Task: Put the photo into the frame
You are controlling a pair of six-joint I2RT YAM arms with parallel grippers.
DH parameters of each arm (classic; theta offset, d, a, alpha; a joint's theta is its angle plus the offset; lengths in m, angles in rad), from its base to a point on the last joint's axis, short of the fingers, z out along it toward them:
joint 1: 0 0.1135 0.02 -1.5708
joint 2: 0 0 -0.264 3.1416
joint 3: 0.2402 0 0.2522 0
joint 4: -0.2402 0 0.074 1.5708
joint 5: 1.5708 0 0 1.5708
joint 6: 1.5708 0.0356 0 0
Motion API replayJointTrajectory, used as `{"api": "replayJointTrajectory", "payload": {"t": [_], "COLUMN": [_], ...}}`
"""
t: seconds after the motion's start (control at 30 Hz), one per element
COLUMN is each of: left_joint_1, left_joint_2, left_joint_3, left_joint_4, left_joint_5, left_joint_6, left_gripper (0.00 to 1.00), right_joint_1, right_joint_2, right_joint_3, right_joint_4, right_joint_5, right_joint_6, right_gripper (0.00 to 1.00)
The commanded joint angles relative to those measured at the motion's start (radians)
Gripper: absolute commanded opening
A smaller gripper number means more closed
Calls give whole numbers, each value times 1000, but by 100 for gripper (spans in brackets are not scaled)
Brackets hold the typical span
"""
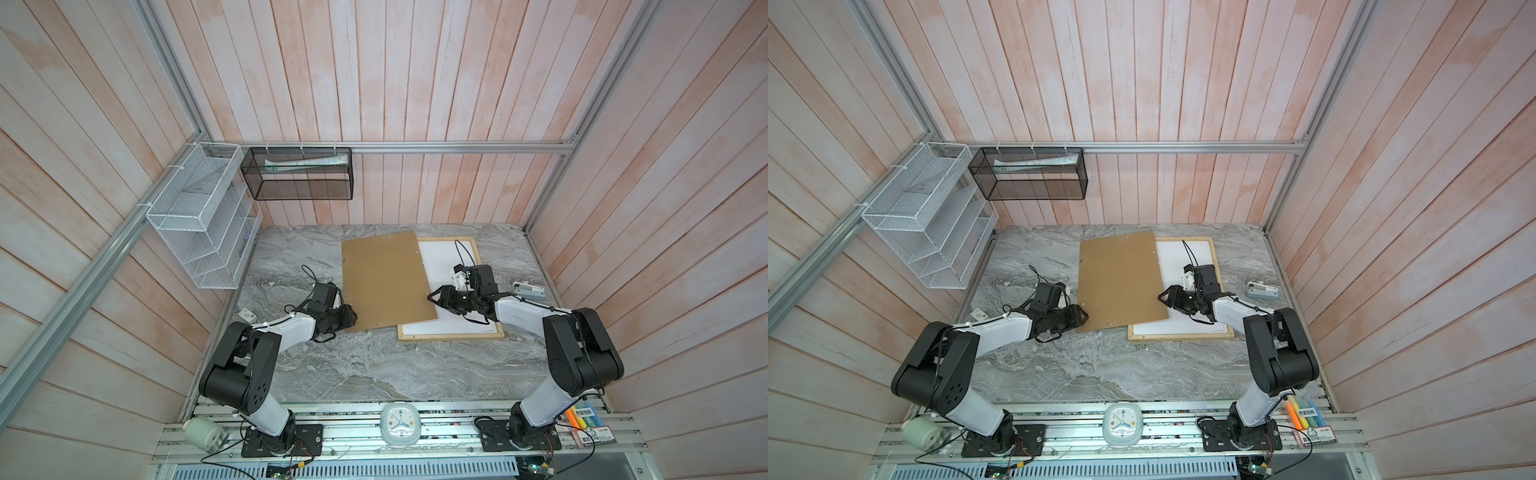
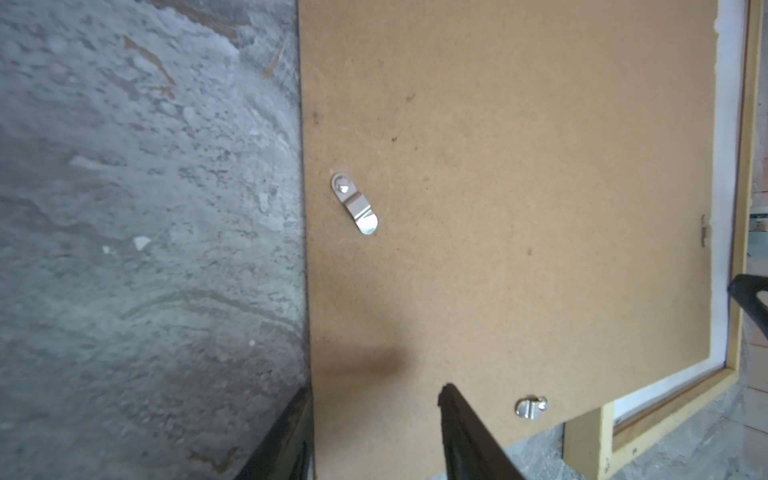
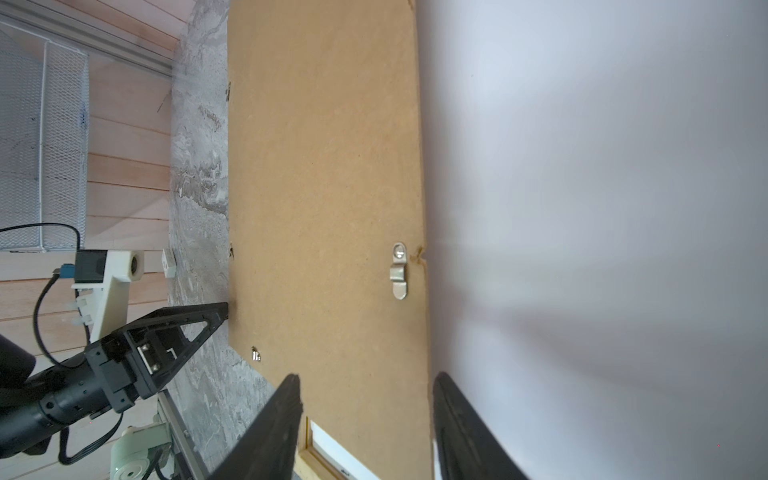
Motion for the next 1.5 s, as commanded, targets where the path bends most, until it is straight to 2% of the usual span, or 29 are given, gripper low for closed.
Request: {"api": "replayJointTrajectory", "payload": {"t": [0.0,0.37,0.67,0.87,1.23,1.33,1.47], "left_joint_1": [-8,-8,-8,-8,-8,-8,-9], "left_joint_2": [55,73,79,77,65,53,7], "left_joint_3": [-16,-11,-7,-12,-6,-2,3], "left_joint_4": [-93,-78,-75,-66,-74,-76,-73], "left_joint_5": [-3,9,17,24,25,22,20], "left_joint_6": [10,20,27,31,39,39,39], "left_gripper": [52,51,51,50,50,50,50], "right_joint_1": [-9,-9,-12,-15,-18,-27,-50], "right_joint_2": [21,141,175,202,172,136,63], "right_joint_3": [30,43,25,31,22,15,-3], "right_joint_4": [-34,78,215,256,255,254,253], "right_joint_5": [-12,-149,-312,-393,-422,-434,-456], "right_joint_6": [-61,-66,-40,-32,-17,-8,5], "right_gripper": [52,49,43,32,5,0,0]}}
